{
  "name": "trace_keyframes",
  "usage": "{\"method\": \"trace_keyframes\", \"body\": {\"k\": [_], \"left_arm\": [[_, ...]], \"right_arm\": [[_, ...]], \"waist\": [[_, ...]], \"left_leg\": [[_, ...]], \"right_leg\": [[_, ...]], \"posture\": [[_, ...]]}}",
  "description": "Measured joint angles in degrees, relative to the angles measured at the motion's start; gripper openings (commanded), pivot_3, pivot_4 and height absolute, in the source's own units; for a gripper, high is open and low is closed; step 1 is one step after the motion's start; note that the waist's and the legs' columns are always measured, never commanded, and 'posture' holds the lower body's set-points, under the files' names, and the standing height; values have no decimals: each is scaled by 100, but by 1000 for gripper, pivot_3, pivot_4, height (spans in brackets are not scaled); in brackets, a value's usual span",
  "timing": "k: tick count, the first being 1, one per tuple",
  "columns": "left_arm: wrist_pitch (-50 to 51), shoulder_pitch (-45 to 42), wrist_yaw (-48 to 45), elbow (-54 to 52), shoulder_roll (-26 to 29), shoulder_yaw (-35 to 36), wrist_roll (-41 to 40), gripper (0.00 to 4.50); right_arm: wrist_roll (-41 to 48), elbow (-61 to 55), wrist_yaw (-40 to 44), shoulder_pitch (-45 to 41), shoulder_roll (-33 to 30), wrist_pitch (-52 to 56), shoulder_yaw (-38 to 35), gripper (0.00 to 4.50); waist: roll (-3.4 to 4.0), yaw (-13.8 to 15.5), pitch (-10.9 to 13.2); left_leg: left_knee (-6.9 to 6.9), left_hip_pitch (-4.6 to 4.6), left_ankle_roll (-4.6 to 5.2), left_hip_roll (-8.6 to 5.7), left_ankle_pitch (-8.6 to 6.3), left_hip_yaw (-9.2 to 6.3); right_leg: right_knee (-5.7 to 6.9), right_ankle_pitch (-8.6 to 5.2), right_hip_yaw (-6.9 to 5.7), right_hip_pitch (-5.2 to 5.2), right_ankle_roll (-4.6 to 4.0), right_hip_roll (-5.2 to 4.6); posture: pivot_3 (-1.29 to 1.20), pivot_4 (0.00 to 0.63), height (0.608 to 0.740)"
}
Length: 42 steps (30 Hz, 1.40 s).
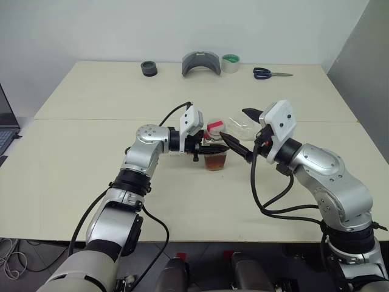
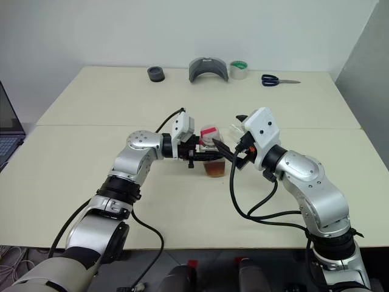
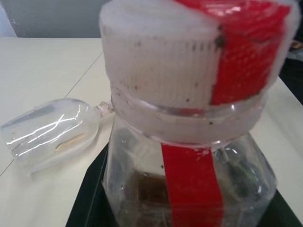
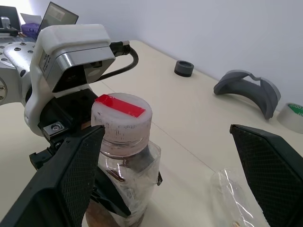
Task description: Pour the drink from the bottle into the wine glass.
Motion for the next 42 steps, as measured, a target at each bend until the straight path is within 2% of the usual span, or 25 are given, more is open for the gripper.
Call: {"method": "trace_keyframes", "body": {"k": [18,26,42], "left_arm": [[0,0,-6,0,-12,-2,0,1716],[0,0,-10,0,-11,-2,0,1716],[-4,0,-34,1,-31,-3,2,1716]], "right_arm": [[36,-5,54,-1,86,10,107,4500],[811,-221,337,-48,83,465,-70,4500],[655,732,298,-733,226,481,271,4500]], "waist": [[0,0,0],[0,0,0],[0,-5,0]], "left_leg": [[0,0,0,0,0,0],[1,0,0,0,0,-1],[-1,-1,0,0,0,0]], "right_leg": [[0,0,0,0,0,0],[1,0,0,1,0,0],[-2,0,1,-1,0,-1]], "posture": [[0,150,740],[0,150,740],[0,150,740]]}}
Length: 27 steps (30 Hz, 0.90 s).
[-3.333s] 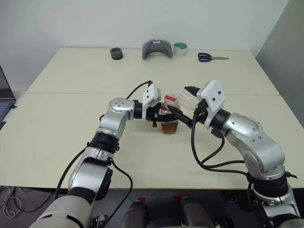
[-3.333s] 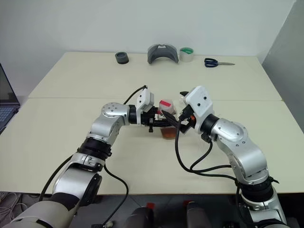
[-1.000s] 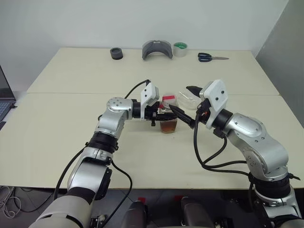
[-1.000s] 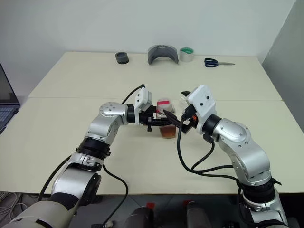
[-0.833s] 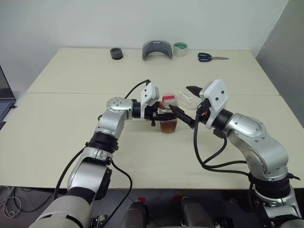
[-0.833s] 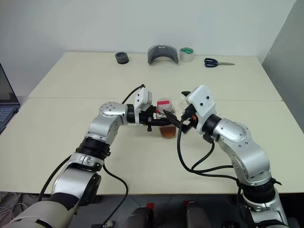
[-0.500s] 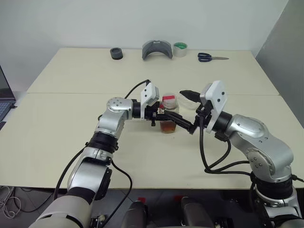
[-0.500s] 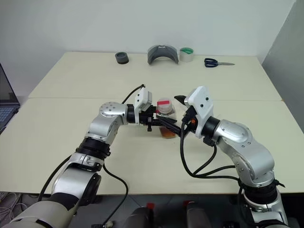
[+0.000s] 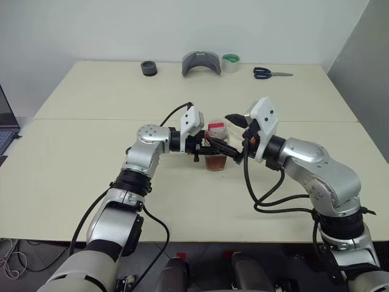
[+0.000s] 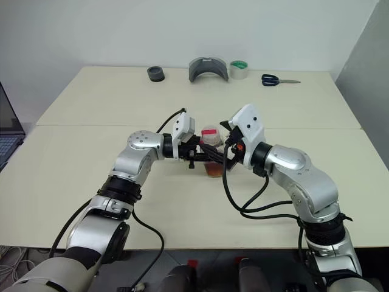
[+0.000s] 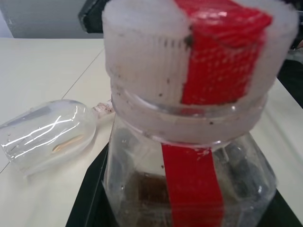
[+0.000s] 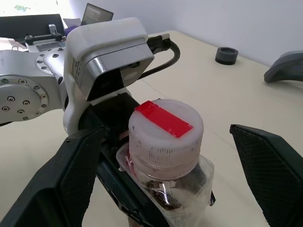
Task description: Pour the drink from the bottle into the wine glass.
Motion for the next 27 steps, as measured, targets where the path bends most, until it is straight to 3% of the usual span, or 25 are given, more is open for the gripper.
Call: {"method": "trace_keyframes", "body": {"k": [3,9,21,27], "left_arm": [[-1,0,2,0,-4,0,0,1716],[-3,0,2,0,-7,0,0,1716],[1,6,45,0,-27,-19,7,1710],[1,6,47,0,-29,-19,6,1710]], "right_arm": [[-26,21,1,-41,51,-49,12,3891],[-40,37,-2,-41,95,-78,14,1838],[-1048,-317,42,207,-385,-1007,607,1732],[-1027,-460,26,401,-267,-1015,446,1725]], "waist": [[0,3,0],[0,2,0],[0,3,0],[0,5,0]], "left_leg": [[0,0,0,0,0,-3],[0,0,0,0,0,-1],[1,0,0,0,0,0],[1,0,0,0,0,-2]], "right_leg": [[2,0,-4,0,0,1],[1,0,-2,0,0,0],[1,0,-2,0,1,1],[1,0,-2,1,0,1]], "posture": [[0,150,740],[0,150,740],[0,150,740],[0,150,740]]}}
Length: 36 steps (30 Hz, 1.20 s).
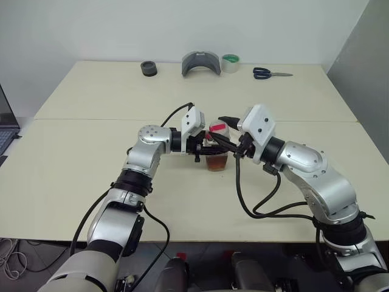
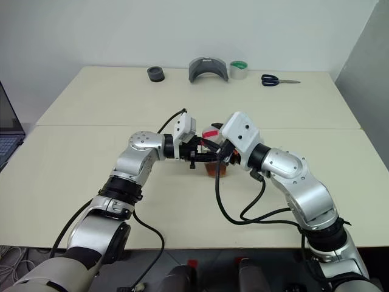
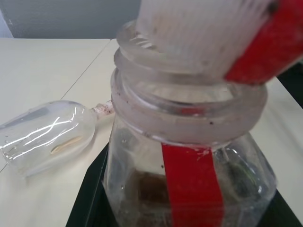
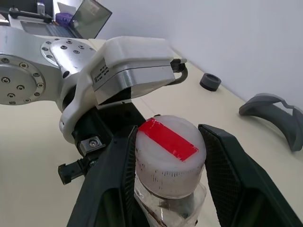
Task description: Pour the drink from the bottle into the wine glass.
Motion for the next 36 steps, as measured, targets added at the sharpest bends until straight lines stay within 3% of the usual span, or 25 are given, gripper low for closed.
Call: {"method": "trace_keyframes", "body": {"k": [6,12,16,17,19,24,32,36], "left_arm": [[0,1,2,-3,-2,2,-4,1710],[-1,46,27,-5,68,43,-17,1710],[0,82,69,-6,90,72,-22,1710],[0,81,81,-7,83,72,-23,1710],[0,82,110,-7,82,72,-24,1710],[-1,82,152,-7,100,81,-25,1710],[-6,97,344,-6,163,248,-25,1710],[32,116,588,20,287,430,-39,1710]], "right_arm": [[405,-390,-136,350,9,398,-818,1723],[475,-926,-389,2205,-336,646,-2055,1723],[194,-811,-644,3213,-285,509,-2341,1723],[100,-687,-711,3387,-242,439,-2339,2283],[-39,-423,-816,3501,-158,307,-2318,2714],[-200,99,-987,3495,16,62,-2275,4457],[-475,137,-707,3496,-511,-341,-2181,4500],[-66,-217,-230,3448,-546,-405,-2128,4500]], "waist": [[0,27,0],[-1,71,0],[-3,45,2],[-2,30,2],[-2,5,2],[-2,-7,2],[-2,4,2],[-2,-9,2]], "left_leg": [[-1,-1,0,0,0,-1],[-2,-5,1,-5,0,4],[0,6,0,1,0,6],[-1,11,1,3,0,8],[-1,16,3,7,2,9],[0,14,8,4,7,8],[-2,9,8,0,6,9],[-2,12,8,6,6,5]], "right_leg": [[-2,0,0,1,0,-1],[-7,0,3,4,0,-5],[2,-1,6,6,2,3],[5,-1,8,6,2,7],[7,-1,10,7,2,12],[7,0,10,8,3,12],[0,0,9,7,3,7],[3,0,7,7,3,11]], "posture": [[0,150,740],[0,150,740],[0,150,740],[0,150,740],[0,150,740],[0,150,740],[0,150,740],[0,150,740]]}}
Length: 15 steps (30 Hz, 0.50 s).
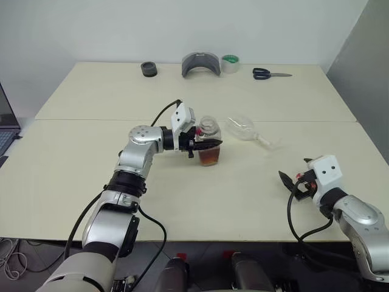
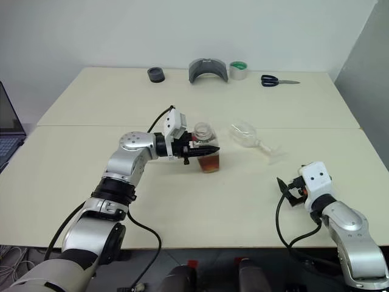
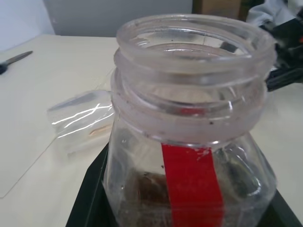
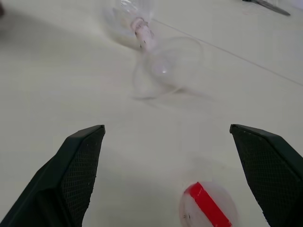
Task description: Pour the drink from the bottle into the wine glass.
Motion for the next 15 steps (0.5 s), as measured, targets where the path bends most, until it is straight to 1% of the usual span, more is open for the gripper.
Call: {"method": "trace_keyframes", "body": {"k": [3,5,7,11,15], "left_arm": [[93,-3,290,129,148,236,-29,1710],[105,-26,575,342,282,405,-23,1710],[94,-79,978,640,459,597,31,1710],[49,-319,1887,1231,660,923,177,1710],[-67,-459,2516,1649,831,1108,285,1710]], "right_arm": [[572,-462,289,-297,13,272,140,4500],[875,-708,393,-636,10,531,340,4500],[1058,-779,407,-1172,68,779,672,4500],[1046,-422,318,-2341,448,969,1406,4500],[644,388,206,-3070,851,928,2054,4500]], "waist": [[-1,-9,1],[-2,-15,1],[-8,-29,4],[-16,-30,9],[-20,6,11]], "left_leg": [[4,2,0,0,0,1],[6,3,0,0,1,0],[7,5,0,1,1,-1],[7,-2,0,-3,1,-11],[3,-11,-2,-10,1,-6]], "right_leg": [[3,1,1,2,2,0],[2,3,1,2,5,0],[2,4,0,2,6,0],[1,4,-9,0,5,-3],[-5,5,-6,-9,3,-18]], "posture": [[0,150,740],[0,150,740],[0,150,740],[0,150,740],[0,150,740]]}}
